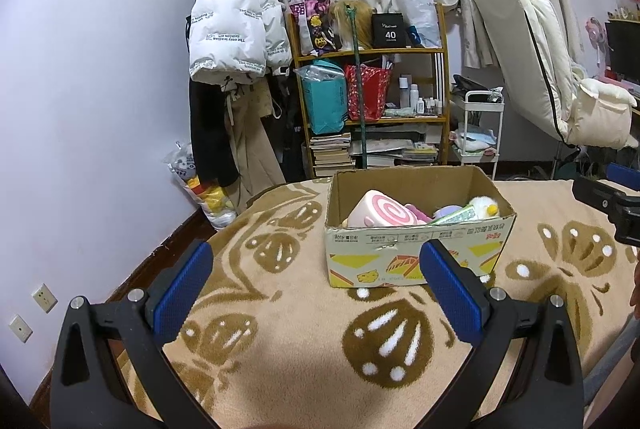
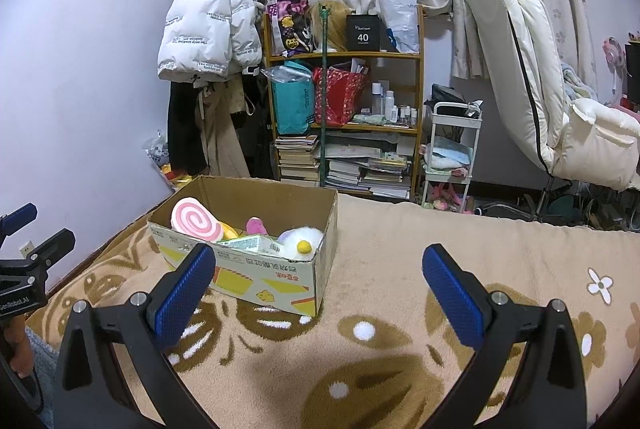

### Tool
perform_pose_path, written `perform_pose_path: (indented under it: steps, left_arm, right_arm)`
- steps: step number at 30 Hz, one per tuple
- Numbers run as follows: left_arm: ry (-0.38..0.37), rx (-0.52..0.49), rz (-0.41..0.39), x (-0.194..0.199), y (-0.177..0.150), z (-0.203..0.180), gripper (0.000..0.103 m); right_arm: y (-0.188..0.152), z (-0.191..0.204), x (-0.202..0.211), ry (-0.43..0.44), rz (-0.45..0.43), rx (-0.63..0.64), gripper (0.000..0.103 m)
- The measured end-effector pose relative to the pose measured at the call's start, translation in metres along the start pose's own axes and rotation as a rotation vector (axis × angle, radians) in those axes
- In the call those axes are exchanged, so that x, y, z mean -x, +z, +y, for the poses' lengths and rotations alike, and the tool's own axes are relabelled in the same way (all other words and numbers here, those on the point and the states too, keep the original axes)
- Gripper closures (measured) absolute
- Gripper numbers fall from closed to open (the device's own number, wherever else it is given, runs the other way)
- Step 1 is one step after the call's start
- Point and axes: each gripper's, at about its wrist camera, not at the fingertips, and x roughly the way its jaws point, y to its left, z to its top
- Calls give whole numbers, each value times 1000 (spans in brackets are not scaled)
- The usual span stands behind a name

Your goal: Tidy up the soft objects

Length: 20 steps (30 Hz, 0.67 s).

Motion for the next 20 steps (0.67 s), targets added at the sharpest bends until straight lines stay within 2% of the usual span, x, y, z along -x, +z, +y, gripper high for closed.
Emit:
perform_pose_path:
  steps: [20]
  left_arm:
    - [-5,-2,6,-1,-2,3,1]
  right_arm:
    - [0,-1,0,1,1,-2,0]
